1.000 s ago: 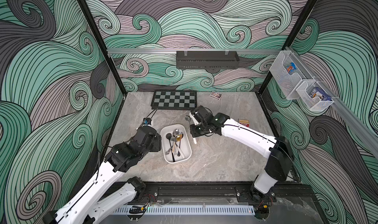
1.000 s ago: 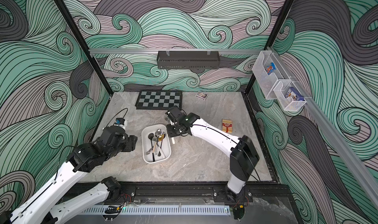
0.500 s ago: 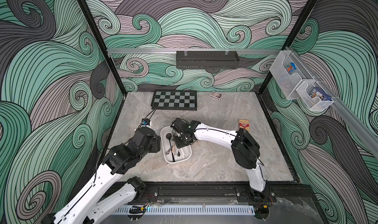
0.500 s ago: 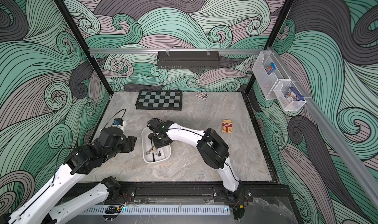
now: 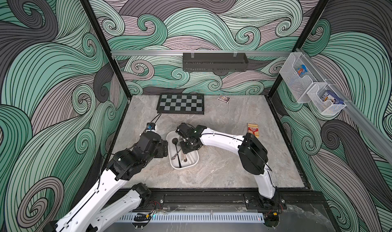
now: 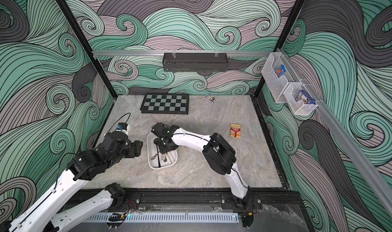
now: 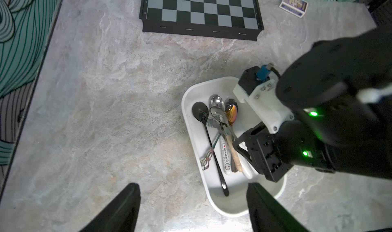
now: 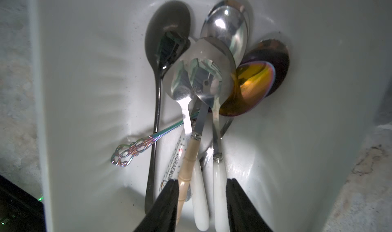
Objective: Put the spoon into the storage box
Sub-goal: Place the spoon in the storage box, then reset both arms
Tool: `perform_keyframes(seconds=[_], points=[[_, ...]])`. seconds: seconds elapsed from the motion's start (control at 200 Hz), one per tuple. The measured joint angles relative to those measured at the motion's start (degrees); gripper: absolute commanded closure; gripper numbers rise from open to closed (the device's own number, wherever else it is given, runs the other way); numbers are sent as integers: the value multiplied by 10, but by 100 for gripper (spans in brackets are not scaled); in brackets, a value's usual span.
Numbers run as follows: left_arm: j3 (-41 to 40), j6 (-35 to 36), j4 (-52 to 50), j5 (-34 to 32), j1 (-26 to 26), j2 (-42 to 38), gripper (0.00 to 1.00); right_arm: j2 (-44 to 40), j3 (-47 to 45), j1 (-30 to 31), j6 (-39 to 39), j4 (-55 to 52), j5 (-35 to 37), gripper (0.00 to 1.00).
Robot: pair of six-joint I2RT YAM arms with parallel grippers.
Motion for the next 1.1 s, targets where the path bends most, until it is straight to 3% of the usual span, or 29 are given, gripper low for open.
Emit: perform_keyframes(seconds=[0.105, 0.145, 0.175, 0.26, 0.325, 0.46, 0.69, 0.78, 0.85, 0.976, 1.096], points=[[0, -4, 0, -35, 0, 0, 11, -73, -11, 2, -26, -4, 40, 50], [0, -4, 3, -53, 0, -2, 11, -111, -19, 2, -40, -3, 61, 44], [-1, -1, 12, -67, 0, -4, 2, -141, -26, 2, -51, 0, 82, 38], [-23, 17, 69, -99, 0, -24, 1, -233, -59, -3, -75, 15, 143, 22], [-63, 49, 146, -122, 0, -47, 1, -305, -111, -17, -104, 49, 184, 19], [-203, 154, 378, -152, 0, -84, 1, -467, -316, -85, -177, 177, 251, 1], [-404, 281, 682, -229, 1, 39, 1, -666, -744, -241, -299, 452, 280, 1], [-448, 318, 771, -237, 19, 82, 1, -671, -792, -296, -322, 504, 260, 1], [-454, 314, 813, -225, 67, 108, 2, -636, -794, -342, -333, 582, 242, 1], [-452, 306, 918, -184, 155, 192, 2, -508, -815, -414, -333, 783, 225, 1], [-450, 324, 1034, -130, 196, 301, 3, -405, -840, -438, -363, 911, 202, 1]])
